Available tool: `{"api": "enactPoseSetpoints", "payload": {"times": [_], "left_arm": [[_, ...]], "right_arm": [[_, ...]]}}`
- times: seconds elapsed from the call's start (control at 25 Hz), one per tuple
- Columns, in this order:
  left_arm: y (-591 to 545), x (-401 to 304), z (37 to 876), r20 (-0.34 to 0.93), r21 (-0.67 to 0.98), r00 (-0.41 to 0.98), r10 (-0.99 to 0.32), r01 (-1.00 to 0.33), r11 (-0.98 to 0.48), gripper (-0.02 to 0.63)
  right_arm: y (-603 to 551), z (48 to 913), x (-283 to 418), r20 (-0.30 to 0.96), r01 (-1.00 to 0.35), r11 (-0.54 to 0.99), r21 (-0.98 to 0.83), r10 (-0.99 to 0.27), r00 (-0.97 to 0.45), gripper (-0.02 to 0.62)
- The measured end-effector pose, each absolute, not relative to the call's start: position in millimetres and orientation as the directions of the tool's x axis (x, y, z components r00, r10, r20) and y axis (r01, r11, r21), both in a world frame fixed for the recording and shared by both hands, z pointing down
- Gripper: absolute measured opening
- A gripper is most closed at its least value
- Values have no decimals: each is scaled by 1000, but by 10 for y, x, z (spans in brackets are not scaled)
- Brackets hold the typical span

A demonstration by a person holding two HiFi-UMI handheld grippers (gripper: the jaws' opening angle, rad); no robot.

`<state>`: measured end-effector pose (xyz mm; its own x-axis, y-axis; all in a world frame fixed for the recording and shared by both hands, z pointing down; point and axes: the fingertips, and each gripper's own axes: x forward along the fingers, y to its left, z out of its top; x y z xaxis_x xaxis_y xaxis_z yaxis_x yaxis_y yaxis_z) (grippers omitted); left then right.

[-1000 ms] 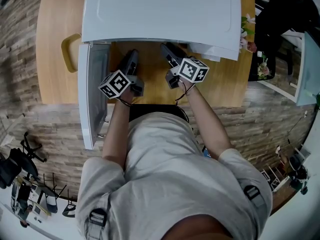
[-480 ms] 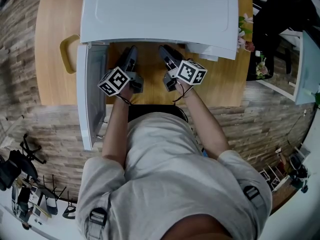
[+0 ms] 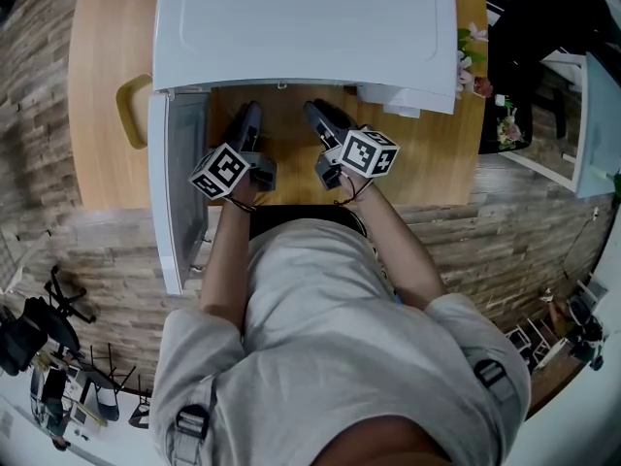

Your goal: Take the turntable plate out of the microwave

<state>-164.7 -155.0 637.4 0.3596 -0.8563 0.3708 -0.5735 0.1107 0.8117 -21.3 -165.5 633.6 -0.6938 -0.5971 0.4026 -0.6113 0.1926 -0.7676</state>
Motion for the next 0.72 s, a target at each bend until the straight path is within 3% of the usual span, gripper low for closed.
{"api": "enactPoseSetpoints", "payload": {"times": [0.28,0.44,0.64,0.72], "left_arm": [[-1569,-1659,6315,364,808,368,-856,-582,93,138],[-1582,-1674,6318,360,802,372,-856,-592,80,132],[-1577,-1681,6310,355,805,377,-856,-588,75,129],[-1571,-1677,6308,356,806,378,-855,-588,76,129]], "right_arm": [[-1587,6365,-227,428,-625,209,-753,-566,-705,163],[-1579,6410,-229,490,-688,338,-642,-508,-708,257],[-1647,6406,-197,528,-724,446,-525,-497,-689,325],[-1664,6398,-174,518,-713,423,-560,-493,-699,300]]}}
